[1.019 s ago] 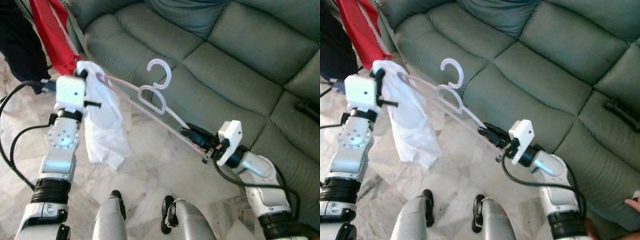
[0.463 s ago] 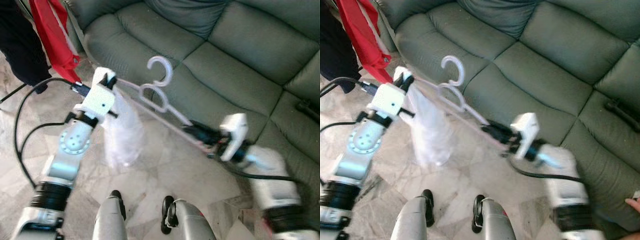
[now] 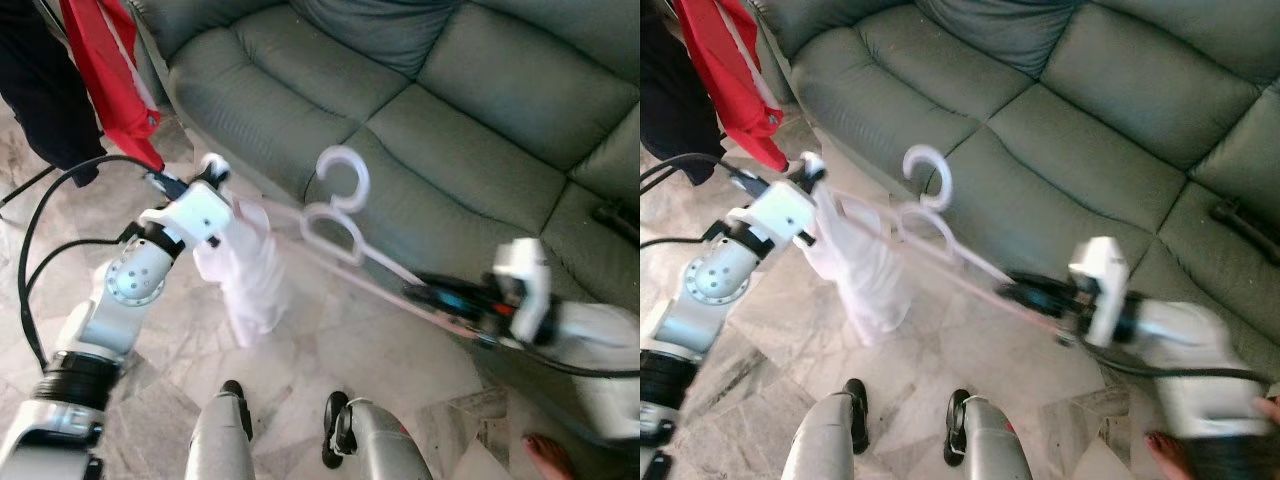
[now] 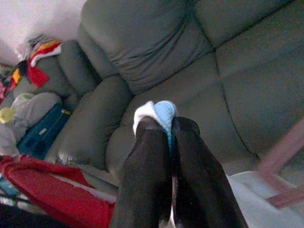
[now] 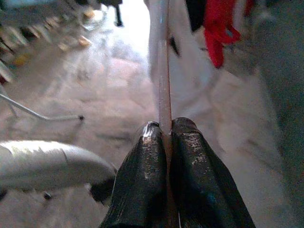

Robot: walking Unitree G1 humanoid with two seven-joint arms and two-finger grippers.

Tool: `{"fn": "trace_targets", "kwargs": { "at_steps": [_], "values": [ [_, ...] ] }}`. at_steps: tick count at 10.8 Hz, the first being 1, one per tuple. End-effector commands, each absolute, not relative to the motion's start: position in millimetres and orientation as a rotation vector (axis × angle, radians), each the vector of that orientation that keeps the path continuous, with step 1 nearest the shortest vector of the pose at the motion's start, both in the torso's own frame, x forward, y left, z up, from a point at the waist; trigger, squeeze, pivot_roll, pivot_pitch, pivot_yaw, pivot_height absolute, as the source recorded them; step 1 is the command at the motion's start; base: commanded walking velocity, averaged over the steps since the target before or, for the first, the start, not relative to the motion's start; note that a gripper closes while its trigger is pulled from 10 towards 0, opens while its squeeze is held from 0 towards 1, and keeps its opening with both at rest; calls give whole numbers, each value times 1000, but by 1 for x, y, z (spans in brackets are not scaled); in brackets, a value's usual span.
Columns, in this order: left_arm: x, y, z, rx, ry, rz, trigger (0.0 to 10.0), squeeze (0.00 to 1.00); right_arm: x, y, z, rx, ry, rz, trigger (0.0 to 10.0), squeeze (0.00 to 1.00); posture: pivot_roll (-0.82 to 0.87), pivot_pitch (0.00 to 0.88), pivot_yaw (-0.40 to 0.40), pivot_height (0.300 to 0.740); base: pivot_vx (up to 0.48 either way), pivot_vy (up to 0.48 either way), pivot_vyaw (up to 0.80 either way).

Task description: Hang hanger

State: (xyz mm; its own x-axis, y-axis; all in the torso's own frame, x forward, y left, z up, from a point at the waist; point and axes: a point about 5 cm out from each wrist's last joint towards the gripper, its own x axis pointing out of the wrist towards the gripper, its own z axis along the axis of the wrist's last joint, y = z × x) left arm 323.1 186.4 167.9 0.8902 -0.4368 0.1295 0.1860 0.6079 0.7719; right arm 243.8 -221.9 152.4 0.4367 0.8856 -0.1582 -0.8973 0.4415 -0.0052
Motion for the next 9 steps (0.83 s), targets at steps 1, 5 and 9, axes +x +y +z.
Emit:
{"fn": "trace_targets", "kwargs": {
  "at_steps": [1, 5, 9],
  "values": [
    [321, 184, 170, 857, -350, -406, 0, 0, 242, -228, 157, -101, 132, 1120, 10000, 0, 12, 254, -59, 740, 0, 0, 0],
    [305, 162, 192, 799, -484, -487, 0, 0, 279, -218, 143, -57, -2, 866, 10000, 0, 33, 249, -59, 740, 0, 0, 0],
    [283, 99, 204, 707, -643, -643, 0, 0, 316, -186, 133, 51, -67, 764, 10000, 0, 51, 242, -64, 740, 0, 0, 0]
  ]
}}
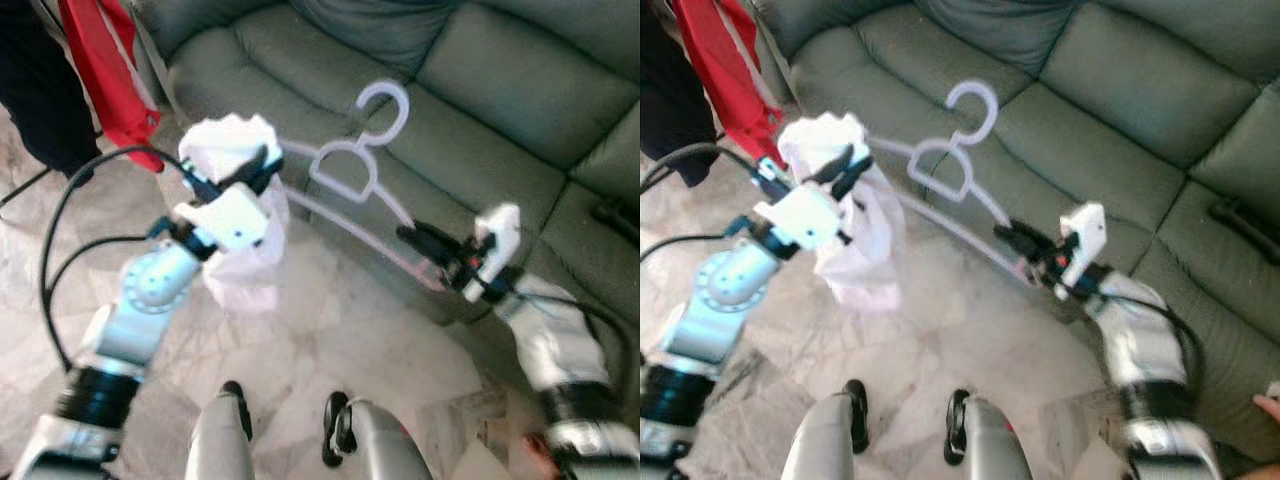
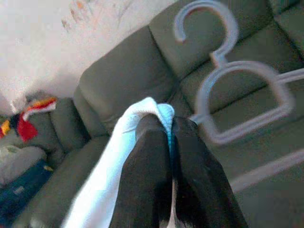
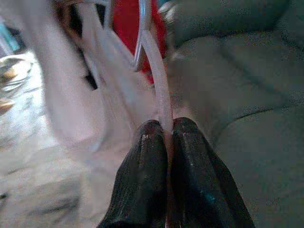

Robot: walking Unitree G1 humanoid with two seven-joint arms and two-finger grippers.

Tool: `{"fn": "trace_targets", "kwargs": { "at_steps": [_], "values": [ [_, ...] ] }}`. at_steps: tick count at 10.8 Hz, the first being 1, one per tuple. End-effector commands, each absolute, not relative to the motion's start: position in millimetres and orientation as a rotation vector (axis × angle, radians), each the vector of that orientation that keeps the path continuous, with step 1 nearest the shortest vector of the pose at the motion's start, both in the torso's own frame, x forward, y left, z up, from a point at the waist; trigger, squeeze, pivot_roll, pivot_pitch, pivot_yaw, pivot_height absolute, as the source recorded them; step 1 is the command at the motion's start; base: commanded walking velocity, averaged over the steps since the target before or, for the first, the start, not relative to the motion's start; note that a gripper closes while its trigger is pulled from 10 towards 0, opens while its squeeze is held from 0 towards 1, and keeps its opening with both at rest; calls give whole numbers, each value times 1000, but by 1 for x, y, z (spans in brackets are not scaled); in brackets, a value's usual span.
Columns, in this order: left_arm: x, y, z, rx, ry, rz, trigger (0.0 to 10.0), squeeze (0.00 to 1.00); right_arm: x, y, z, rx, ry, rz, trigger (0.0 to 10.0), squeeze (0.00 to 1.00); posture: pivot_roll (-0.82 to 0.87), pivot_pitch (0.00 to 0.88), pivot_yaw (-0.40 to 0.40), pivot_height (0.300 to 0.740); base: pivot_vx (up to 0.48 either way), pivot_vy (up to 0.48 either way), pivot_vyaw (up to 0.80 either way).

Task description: Hang hanger

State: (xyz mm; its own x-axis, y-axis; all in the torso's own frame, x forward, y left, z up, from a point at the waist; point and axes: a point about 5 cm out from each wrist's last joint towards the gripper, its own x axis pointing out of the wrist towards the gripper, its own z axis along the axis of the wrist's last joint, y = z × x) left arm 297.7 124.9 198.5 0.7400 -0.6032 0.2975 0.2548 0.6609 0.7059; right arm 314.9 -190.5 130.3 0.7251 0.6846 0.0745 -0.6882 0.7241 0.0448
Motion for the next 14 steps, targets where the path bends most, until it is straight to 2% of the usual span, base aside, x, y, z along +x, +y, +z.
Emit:
{"fn": "trace_targets", "kwargs": {
  "at_steps": [1, 2, 3, 4, 5, 7, 8, 10, 11, 12, 13, 14],
  "values": [
    [282, 92, 201, 685, -626, -650, 0, 0, 322, -180, 137, 50, -93, 748, 10000, 0, 51, 241, -65, 740, 0, 0, 0],
    [287, 94, 189, 715, -557, -601, 1961, 0, 321, -166, 141, 89, -114, 807, 10000, 0, 52, 242, -63, 740, 0, 0, 0],
    [295, 108, 187, 722, -516, -514, 2627, 0, 309, -162, 135, 72, -79, 911, 10000, 0, 53, 244, -65, 740, 0, 0, 0],
    [302, 128, 192, 715, -487, -413, 2588, 0, 296, -177, 111, -40, 51, 913, 10000, 0, 57, 248, -68, 740, 0, 0, 0],
    [305, 135, 196, 727, -483, -376, 2745, 0, 297, -198, 97, -85, 146, 775, 10000, 0, 53, 251, -68, 740, 0, 0, 0],
    [311, 145, 202, 754, -470, -286, 3020, 0, 301, -235, 87, -49, 267, 489, 10000, 0, 31, 255, -63, 740, 0, 0, 0],
    [313, 146, 205, 752, -479, -267, 3255, 0, 298, -239, 83, -42, 310, 458, 10000, 0, 31, 255, -63, 740, 0, 0, 0],
    [313, 139, 209, 743, -497, -283, 4510, 0, 302, -237, 74, -62, 349, 388, 10000, 0, 33, 256, -63, 740, 0, 0, 0],
    [312, 139, 208, 750, -493, -277, 4627, 0, 308, -235, 78, -74, 331, 335, 10000, 0, 44, 257, -62, 740, 0, 0, 0],
    [312, 145, 204, 757, -470, -264, 6392, 0, 319, -211, 119, 66, 70, 441, 10000, 0, 43, 257, -61, 740, 0, 0, 0],
    [313, 145, 203, 759, -465, -260, 7176, 0, 312, -200, 125, 117, 57, 573, 10000, 0, 42, 256, -62, 740, 0, 0, 0],
    [315, 144, 205, 755, -467, -248, 8118, 0, 290, -186, 118, 72, 147, 820, 10000, 0, 40, 255, -63, 740, 0, 0, 0]
  ]
}}
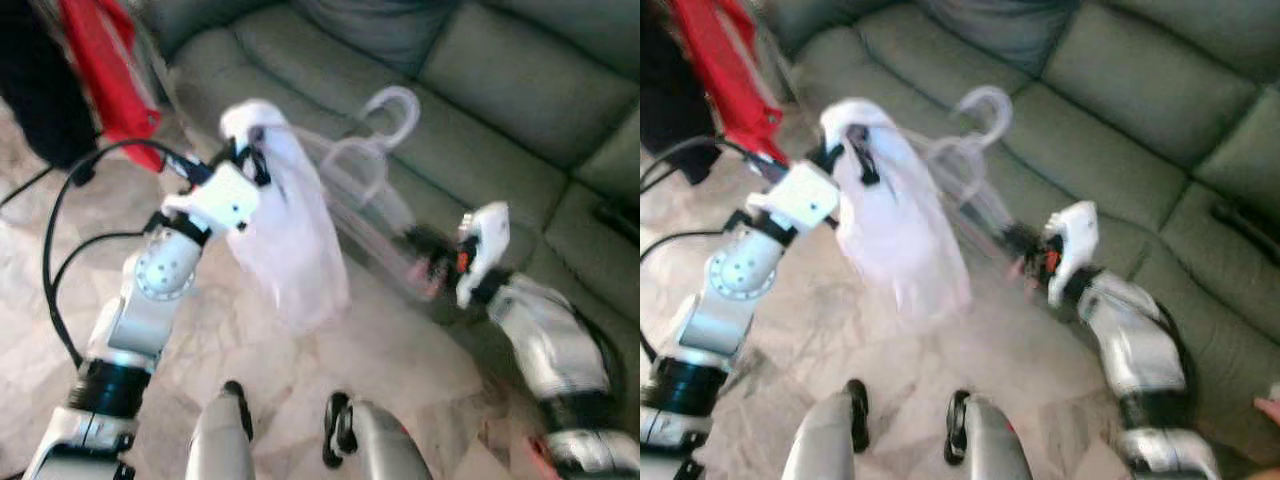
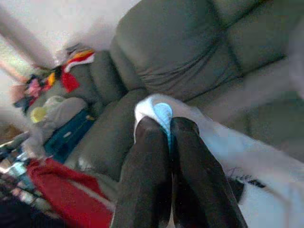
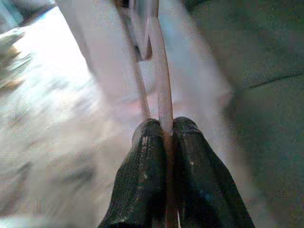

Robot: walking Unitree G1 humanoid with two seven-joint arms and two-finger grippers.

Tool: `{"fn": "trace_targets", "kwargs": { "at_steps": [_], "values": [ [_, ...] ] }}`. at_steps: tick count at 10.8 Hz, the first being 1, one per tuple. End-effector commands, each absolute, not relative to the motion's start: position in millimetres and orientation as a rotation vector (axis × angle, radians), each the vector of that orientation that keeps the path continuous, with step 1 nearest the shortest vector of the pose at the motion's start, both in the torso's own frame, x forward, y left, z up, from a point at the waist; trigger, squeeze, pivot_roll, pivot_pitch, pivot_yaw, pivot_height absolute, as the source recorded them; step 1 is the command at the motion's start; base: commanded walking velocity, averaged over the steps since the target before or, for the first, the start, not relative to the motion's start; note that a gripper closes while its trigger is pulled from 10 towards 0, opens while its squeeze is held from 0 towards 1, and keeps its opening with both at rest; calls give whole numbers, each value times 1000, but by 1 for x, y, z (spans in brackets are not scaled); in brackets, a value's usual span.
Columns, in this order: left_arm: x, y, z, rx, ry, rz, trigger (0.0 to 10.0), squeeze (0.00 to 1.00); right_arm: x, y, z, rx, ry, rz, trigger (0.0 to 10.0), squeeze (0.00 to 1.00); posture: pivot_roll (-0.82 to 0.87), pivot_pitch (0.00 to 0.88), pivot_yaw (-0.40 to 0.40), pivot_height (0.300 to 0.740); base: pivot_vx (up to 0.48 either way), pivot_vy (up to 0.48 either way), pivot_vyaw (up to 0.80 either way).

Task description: Hang hanger

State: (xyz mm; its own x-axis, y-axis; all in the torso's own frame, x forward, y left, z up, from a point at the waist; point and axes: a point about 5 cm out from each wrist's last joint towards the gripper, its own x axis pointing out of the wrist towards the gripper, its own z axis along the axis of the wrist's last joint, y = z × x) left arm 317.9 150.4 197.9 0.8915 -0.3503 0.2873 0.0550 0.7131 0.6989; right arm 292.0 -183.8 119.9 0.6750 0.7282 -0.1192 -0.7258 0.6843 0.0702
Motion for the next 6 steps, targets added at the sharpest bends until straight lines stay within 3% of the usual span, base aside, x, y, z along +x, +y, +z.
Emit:
{"fn": "trace_targets", "kwargs": {
  "at_steps": [1, 2, 3, 6],
  "values": [
    [316, 143, 209, 714, -478, -232, 6824, 0, 287, -191, 99, -96, 264, 779, 10000, 0, 38, 256, -63, 740, 0, 0, 0],
    [315, 139, 210, 677, -482, -248, 4627, 0, 291, -195, 91, -197, 280, 689, 10000, 0, 36, 257, -63, 740, 0, 0, 0],
    [306, 121, 204, 628, -498, -347, 4431, 0, 299, -188, 91, -151, 247, 545, 10000, 0, 38, 258, -64, 740, 0, 0, 0],
    [299, 116, 195, 624, -460, -366, 4902, 0, 321, -189, 93, -247, 178, 217, 10000, 0, 51, 257, -71, 740, 0, 0, 0]
  ]
}}
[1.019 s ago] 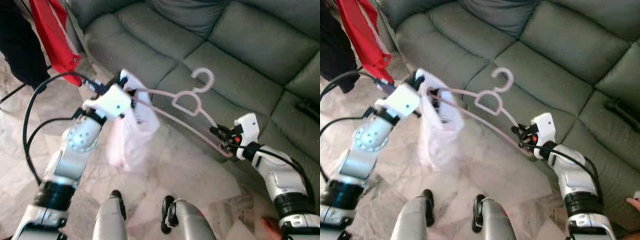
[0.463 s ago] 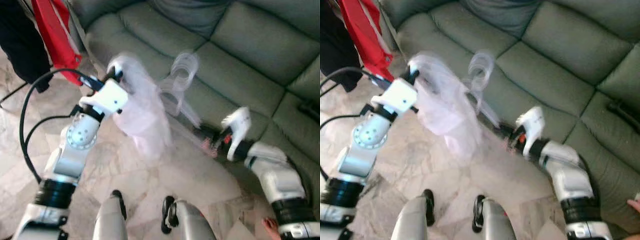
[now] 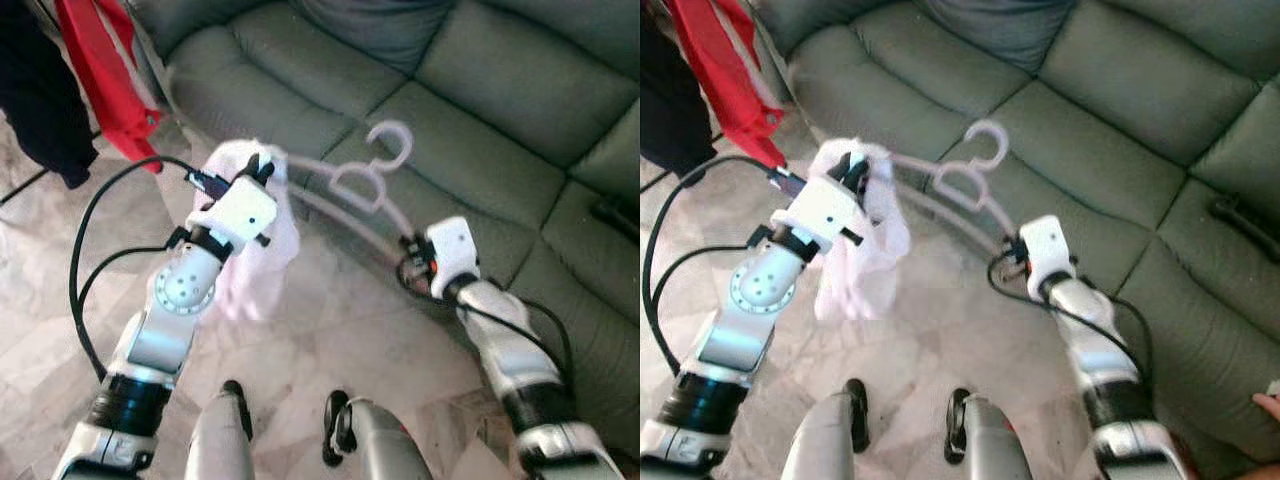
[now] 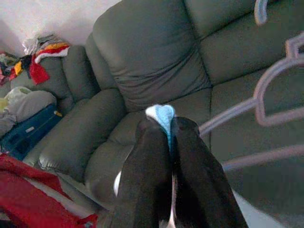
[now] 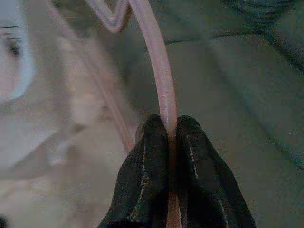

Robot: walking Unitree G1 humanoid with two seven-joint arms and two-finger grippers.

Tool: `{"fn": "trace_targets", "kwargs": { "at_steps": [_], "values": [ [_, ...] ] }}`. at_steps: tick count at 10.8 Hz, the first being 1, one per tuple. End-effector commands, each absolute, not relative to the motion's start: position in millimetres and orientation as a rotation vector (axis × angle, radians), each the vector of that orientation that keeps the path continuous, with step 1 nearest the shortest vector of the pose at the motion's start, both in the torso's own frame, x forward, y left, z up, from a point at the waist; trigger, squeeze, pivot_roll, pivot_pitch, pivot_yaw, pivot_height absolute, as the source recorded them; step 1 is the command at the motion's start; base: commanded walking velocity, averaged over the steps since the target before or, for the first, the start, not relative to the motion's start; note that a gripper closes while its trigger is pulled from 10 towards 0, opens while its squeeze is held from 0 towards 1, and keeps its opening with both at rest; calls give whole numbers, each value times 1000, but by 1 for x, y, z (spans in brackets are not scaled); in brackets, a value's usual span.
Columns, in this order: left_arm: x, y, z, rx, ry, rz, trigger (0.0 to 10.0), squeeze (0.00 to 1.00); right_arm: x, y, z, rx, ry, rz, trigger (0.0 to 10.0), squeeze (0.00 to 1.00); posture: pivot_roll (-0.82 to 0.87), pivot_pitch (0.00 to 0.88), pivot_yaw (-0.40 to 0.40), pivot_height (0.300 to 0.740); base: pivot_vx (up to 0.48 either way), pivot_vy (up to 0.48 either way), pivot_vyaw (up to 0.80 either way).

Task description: Hang hanger

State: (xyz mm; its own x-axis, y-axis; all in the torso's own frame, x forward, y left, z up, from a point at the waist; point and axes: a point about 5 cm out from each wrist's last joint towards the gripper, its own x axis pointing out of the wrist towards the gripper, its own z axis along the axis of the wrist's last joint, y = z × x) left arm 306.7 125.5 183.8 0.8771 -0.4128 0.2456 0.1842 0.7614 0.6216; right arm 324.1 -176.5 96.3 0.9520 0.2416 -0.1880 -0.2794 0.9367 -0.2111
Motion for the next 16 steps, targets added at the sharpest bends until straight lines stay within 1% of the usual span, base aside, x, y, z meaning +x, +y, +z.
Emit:
{"fn": "trace_targets", "kwargs": {
  "at_steps": [1, 2, 3, 4, 5, 6, 7, 8, 9, 10, 11, 12, 13, 14, 15, 16],
  "values": [
    [299, 113, 197, 617, -469, -382, 6784, 0, 329, -195, 101, -189, 145, 94, 10000, 0, 47, 256, -75, 740, 0, 0, 0],
    [297, 108, 197, 610, -477, -407, 7176, 0, 333, -190, 109, -123, 90, 86, 10000, 0, 46, 255, -76, 740, 0, 0, 0],
    [295, 97, 192, 587, -458, -461, 10000, 0, 339, -162, 134, 95, -65, 198, 10000, 0, 41, 254, -76, 740, 0, 0, 0],
    [296, 96, 189, 610, -446, -419, 9725, 0, 338, -141, 146, 177, -116, 296, 10000, 0, 39, 251, -78, 740, 0, 0, 0],
    [301, 103, 195, 607, -452, -352, 8118, 0, 328, -128, 136, 153, -45, 451, 10000, 0, 42, 250, -81, 740, 0, 0, 0],
    [308, 115, 205, 613, -472, -270, 8314, 0, 307, -132, 101, -21, 139, 576, 10000, 0, 43, 250, -85, 740, 0, 0, 0],
    [311, 122, 212, 608, -486, -241, 8549, 0, 295, -157, 74, -64, 258, 476, 10000, 0, 41, 250, -89, 740, 0, 0, 0],
    [312, 125, 215, 599, -491, -226, 7529, 0, 290, -180, 62, -49, 319, 322, 10000, 0, 38, 250, -89, 740, 0, 0, 0],
    [312, 126, 216, 593, -493, -217, 7137, 0, 290, -197, 58, -17, 354, 177, 10000, 0, 31, 248, -87, 740, 0, 0, 0],
    [313, 126, 217, 589, -493, -209, 6706, 0, 289, -206, 54, 1, 389, 88, 10000, 0, 31, 246, -86, 740, 0, 0, 0],
    [314, 126, 218, 587, -495, -206, 6902, 0, 284, -206, 49, 16, 435, 77, 10000, 0, 31, 246, -86, 740, 0, 0, 0],
    [315, 129, 219, 599, -494, -192, 7020, 0, 280, -208, 43, 52, 485, 4, 10000, 0, 40, 243, -89, 740, 0, 0, 0],
    [316, 135, 216, 623, -476, -168, 7686, 0, 277, -212, 43, 47, 497, -31, 10000, 0, 46, 243, -92, 740, 0, 0, 0],
    [320, 147, 198, 675, -397, -117, 10000, 0, 270, -207, 46, 53, 489, 22, 10000, 0, 43, 245, -93, 740, 0, 0, 0],
    [322, 161, 184, 623, -318, -53, 10000, 0, 257, -186, 53, 117, 468, 223, 10000, 0, 31, 249, -92, 740, 0, 0, 0],
    [324, 167, 180, 600, -298, -22, 10000, 0, 245, -178, 54, 142, 484, 311, 10000, 0, 22, 253, -89, 740, 0, 0, 0]
  ]
}}
